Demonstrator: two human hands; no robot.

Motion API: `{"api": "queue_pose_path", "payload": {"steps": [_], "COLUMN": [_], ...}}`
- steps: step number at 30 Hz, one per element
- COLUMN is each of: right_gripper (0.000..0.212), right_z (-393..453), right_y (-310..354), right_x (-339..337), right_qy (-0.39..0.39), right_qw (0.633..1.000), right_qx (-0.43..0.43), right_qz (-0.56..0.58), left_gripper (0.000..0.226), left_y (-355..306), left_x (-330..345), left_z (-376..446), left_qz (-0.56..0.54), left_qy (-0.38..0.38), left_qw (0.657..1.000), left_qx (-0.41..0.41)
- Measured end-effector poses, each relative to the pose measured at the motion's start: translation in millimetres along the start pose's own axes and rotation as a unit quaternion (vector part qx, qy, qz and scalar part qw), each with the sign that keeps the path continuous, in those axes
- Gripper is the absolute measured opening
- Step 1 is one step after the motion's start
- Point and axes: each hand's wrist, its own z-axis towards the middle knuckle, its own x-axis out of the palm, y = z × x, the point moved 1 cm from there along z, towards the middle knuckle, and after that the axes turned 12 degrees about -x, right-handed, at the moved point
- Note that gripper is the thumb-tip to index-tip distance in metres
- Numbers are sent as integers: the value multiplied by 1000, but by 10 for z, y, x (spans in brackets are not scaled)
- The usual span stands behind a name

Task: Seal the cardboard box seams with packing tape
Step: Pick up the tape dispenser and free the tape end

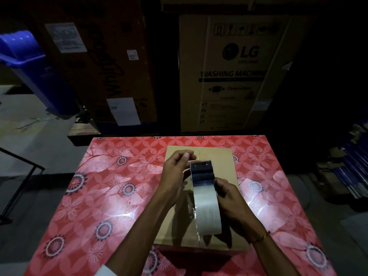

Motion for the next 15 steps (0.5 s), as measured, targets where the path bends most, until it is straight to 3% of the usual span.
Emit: {"api": "queue_pose_path", "payload": {"steps": [3,5,8,9,13,15], "right_gripper": [37,42,41,37,32,31], "right_z": [-44,-77,-107,-108,-47,20], "right_y": [6,7,-12,-6,-37,-95], "right_x": [-185,-359,-535,-534,-379,-292], "right_qy": [-55,-98,-128,-132,-135,-135], "right_qw": [997,991,988,989,989,989], "right_qx": [-30,-44,-58,-62,-52,-52], "right_qz": [-41,-82,-57,-34,5,16], "left_gripper": [25,24,24,30,60,71], "left_y": [154,306,520,586,739,737], "left_x": [75,78,89,88,-13,-100], "left_z": [20,40,42,44,114,135], "left_qz": [91,207,315,367,614,661], "left_qy": [-9,-20,-4,-2,-37,-50], "left_qw": [995,972,936,914,767,729], "left_qx": [34,106,159,172,185,169]}}
